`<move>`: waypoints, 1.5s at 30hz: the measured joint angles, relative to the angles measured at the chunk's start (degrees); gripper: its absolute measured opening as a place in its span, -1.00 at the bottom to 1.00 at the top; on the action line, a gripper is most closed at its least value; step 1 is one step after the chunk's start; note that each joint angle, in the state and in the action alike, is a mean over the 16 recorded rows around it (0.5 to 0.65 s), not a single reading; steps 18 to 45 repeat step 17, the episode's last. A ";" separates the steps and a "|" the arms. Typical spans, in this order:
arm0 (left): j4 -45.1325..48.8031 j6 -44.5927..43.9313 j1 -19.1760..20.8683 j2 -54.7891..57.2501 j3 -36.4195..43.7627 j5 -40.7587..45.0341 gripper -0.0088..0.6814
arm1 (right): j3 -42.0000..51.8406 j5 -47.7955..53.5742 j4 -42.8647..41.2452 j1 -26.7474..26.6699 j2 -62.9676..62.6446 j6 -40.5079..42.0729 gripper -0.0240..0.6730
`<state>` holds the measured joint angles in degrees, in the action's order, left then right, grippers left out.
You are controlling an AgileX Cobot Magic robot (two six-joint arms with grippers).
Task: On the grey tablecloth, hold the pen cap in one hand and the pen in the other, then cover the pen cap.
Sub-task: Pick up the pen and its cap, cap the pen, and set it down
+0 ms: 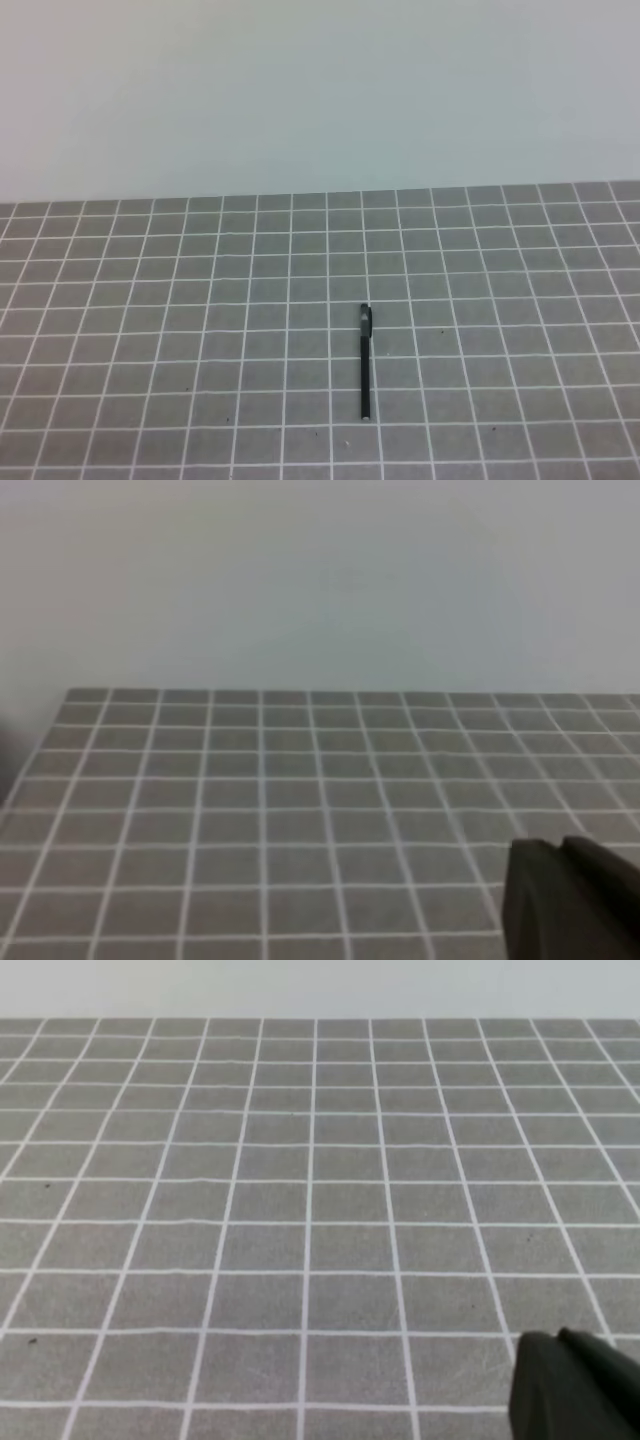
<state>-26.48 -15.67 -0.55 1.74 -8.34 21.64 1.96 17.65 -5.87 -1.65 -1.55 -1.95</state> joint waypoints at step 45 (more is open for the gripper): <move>15.02 11.00 1.95 -2.14 7.90 -7.97 -0.98 | 0.00 0.01 0.00 0.00 0.00 0.07 -0.94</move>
